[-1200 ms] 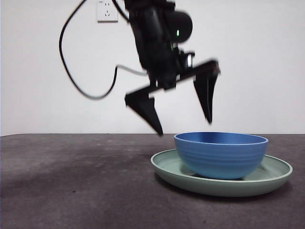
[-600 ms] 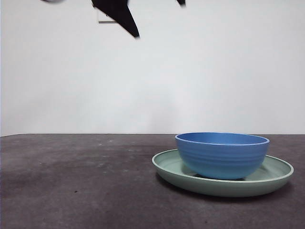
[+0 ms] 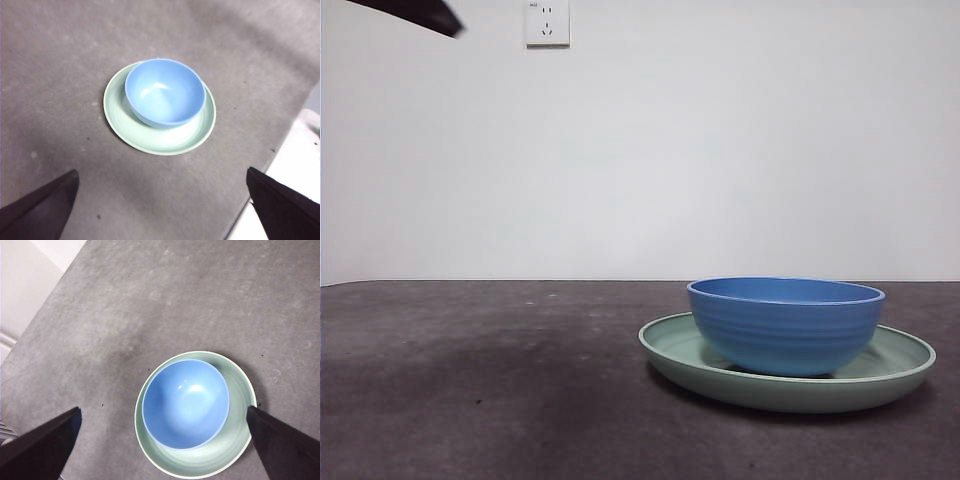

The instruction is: Pick up the blue bowl, put it on the green plate, put it on desk

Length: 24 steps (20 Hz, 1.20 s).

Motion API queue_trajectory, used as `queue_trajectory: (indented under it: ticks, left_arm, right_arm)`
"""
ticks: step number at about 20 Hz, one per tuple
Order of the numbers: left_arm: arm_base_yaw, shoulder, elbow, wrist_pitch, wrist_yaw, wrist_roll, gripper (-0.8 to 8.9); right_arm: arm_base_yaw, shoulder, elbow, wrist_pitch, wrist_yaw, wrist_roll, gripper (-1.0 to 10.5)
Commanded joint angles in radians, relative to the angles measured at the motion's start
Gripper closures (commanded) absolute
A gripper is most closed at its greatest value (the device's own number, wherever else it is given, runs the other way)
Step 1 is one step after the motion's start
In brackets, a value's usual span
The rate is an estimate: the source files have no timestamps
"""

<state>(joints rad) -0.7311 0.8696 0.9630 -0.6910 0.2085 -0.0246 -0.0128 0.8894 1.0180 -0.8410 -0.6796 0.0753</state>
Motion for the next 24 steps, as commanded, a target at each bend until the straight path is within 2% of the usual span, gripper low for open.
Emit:
queue_trajectory:
  ticks: [1, 8, 9, 11, 12, 18, 21, 24]
  left_arm:
    - [-0.007, -0.058, -0.025, -0.015, 0.001, -0.010, 2.19]
    - [-0.007, -0.093, -0.025, -0.026, 0.002, -0.014, 2.19]
    - [-0.007, -0.093, -0.025, -0.026, 0.002, -0.014, 2.19]
    - [-0.007, -0.093, -0.025, -0.026, 0.002, -0.014, 2.19]
    - [-0.007, -0.093, -0.025, -0.026, 0.002, -0.014, 2.19]
    - [-0.007, -0.093, -0.025, -0.026, 0.002, -0.014, 2.19]
    - [-0.007, -0.093, -0.025, -0.026, 0.002, -0.014, 2.19]
    - [-0.007, -0.093, -0.025, -0.026, 0.002, -0.014, 2.19]
  right_arm:
    - [0.003, 0.004, 0.018, 0.000, -0.001, -0.009, 3.4]
    - [0.003, 0.005, 0.018, -0.031, 0.012, 0.002, 3.5]
    - [0.003, 0.008, 0.018, -0.057, 0.055, 0.016, 3.5]
    - [0.003, 0.034, 0.018, -0.125, 0.204, 0.016, 3.5]
    - [0.003, 0.054, 0.018, -0.141, 0.250, 0.014, 3.5]
    - [0.019, 0.308, 0.018, -0.190, 0.290, 0.010, 3.5]
    - [0.026, 0.452, 0.018, -0.155, 0.374, -0.017, 3.5]
    - [0.027, 0.552, 0.018, -0.096, 0.370, -0.035, 3.5]
